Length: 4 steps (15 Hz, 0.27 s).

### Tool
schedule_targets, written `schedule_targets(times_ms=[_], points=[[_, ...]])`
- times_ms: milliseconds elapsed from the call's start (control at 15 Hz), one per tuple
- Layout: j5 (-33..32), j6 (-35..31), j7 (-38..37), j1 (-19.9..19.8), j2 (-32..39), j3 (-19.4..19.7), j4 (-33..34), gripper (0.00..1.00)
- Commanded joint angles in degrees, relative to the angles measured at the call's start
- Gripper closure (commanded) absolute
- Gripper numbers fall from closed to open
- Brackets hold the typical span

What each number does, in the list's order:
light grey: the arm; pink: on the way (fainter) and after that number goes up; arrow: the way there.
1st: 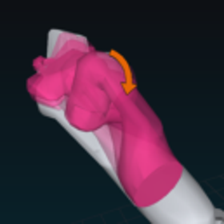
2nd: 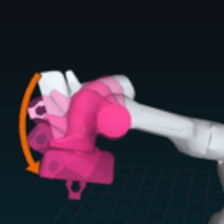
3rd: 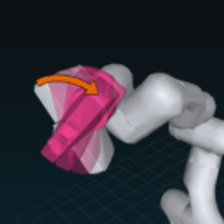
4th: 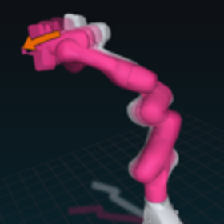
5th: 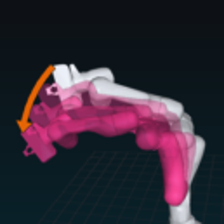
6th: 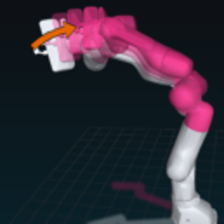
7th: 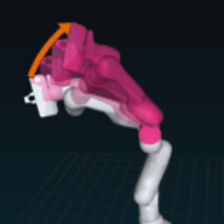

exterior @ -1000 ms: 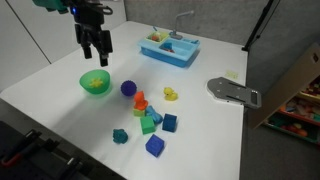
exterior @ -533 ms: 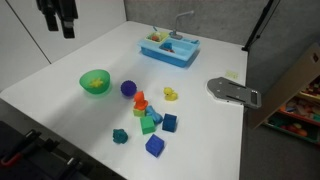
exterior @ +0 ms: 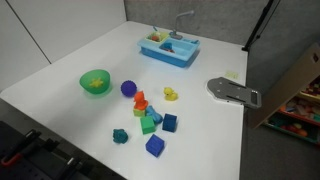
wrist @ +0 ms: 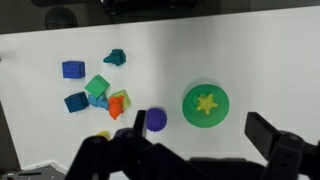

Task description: Lift the orange bear plush toy and put it on the lime green building block

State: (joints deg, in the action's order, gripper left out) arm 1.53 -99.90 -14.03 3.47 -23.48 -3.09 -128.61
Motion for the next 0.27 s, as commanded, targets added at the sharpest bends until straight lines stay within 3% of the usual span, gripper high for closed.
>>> schedule_targets(times_ms=[0, 200], points=[[1.9, 0.0, 2.0, 0.0, -4.2, -0.8, -1.0, 0.00], [1.4, 0.2, 1.1, -0.6, -3.5, -1.5, -0.3, 0.00]])
